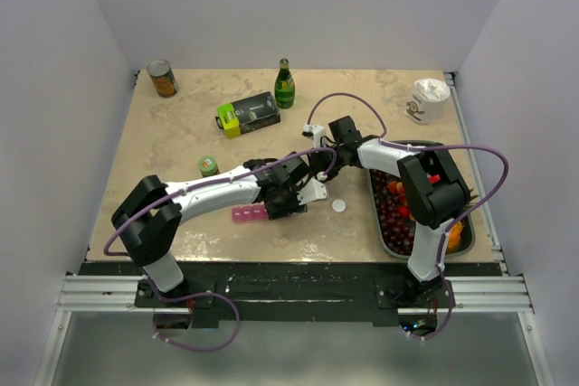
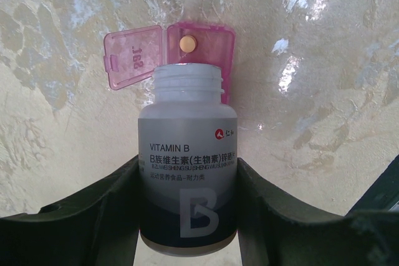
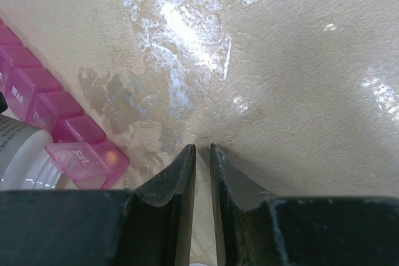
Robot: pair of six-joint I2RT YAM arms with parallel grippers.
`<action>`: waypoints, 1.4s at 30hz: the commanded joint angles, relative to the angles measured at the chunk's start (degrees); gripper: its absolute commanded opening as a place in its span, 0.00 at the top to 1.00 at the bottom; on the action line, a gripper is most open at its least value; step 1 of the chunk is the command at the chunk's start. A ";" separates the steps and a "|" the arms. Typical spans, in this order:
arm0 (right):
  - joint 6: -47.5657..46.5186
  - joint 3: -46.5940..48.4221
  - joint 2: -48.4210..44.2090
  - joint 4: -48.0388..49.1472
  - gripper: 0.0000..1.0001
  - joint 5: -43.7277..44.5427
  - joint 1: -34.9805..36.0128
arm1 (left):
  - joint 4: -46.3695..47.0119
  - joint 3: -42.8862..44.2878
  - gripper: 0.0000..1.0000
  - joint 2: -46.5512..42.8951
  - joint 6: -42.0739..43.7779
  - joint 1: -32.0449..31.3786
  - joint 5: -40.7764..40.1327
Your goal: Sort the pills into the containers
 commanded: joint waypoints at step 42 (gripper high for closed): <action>-1.16 1.65 0.81 -0.65 0.79 0.48 -0.16 | -1.20 3.48 1.00 1.27 1.41 -1.06 -2.07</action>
